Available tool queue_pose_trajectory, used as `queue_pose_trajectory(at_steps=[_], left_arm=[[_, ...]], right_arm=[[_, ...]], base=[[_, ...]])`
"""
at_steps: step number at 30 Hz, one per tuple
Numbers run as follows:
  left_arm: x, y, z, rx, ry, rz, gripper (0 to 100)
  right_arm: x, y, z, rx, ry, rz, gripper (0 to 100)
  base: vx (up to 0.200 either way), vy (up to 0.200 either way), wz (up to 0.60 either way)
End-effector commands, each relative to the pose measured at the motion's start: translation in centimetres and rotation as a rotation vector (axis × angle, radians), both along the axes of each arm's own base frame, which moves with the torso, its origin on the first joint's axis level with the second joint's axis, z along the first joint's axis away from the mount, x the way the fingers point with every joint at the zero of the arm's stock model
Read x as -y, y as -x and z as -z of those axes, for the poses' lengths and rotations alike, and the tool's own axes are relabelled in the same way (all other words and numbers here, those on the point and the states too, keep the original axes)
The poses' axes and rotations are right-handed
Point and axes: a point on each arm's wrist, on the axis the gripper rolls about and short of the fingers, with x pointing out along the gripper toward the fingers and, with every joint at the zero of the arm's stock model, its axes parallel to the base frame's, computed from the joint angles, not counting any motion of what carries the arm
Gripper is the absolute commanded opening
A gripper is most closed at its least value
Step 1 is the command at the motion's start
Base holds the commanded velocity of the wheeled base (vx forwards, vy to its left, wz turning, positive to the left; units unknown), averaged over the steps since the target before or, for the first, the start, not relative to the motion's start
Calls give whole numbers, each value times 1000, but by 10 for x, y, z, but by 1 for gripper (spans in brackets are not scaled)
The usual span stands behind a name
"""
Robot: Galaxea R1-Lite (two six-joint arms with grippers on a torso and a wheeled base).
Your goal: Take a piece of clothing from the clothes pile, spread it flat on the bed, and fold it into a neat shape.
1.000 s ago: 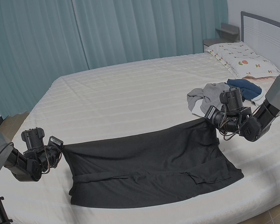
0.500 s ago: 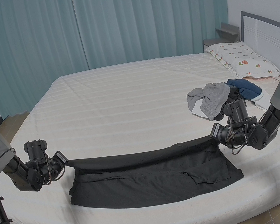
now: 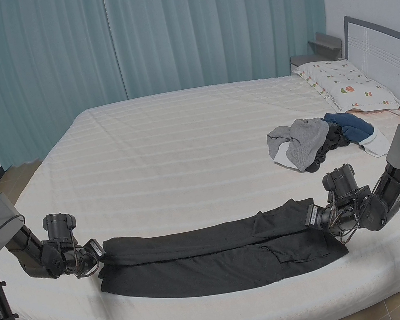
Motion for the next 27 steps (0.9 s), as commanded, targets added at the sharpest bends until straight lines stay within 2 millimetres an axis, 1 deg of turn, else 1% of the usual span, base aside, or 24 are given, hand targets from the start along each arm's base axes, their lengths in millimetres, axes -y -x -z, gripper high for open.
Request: queue_pose_trajectory(at_steps=[1,2,3,4,6,10,12,14,17,18,19,20,21,22,27], left_arm=[[1,0,1,-13,-1,4,0],[1,1,0,-17,-1,4,0],[1,1,0,-22,-1,4,0],[1,1,-1,-22,-1,4,100],[1,2,-1,-22,-1,4,100],[-1,2,-12,6,1,-2,100],[-3,1,-17,24,6,-14,100],[-9,-1,-24,50,13,-30,100],[-12,-3,-26,63,29,-41,100],[-12,-10,-29,84,82,-74,100],[-12,-13,-31,94,100,-85,100],[-11,-19,-30,101,128,-103,100],[-11,-19,-30,101,128,-103,100],[-10,-26,-23,95,153,-115,100],[-6,-46,-1,80,171,-123,100]], right_arm=[[-1,2,14,-42,15,-4,0],[-1,2,14,-43,15,-4,100],[-1,2,14,-43,15,-4,100],[-1,2,13,-40,14,-2,100],[-1,2,10,-32,11,-3,100],[4,0,-13,31,-21,18,100],[8,-1,-20,53,-36,39,100],[16,-3,-26,64,-66,79,100],[20,-3,-27,58,-93,103,100],[28,-4,-26,44,-140,134,100],[30,-5,-25,39,-156,144,100],[33,-6,-24,28,-185,164,100],[33,-6,-24,28,-185,164,100],[36,-7,-23,16,-221,191,100],[45,-10,-19,-10,-314,220,100]], base=[[0,0,0],[0,0,0],[0,0,0],[0,0,0],[0,0,0],[0,0,0],[0,0,0],[0,0,0],[0,0,0],[0,0,0],[0,0,0],[0,0,0],[0,0,0],[0,0,0],[0,0,0]])
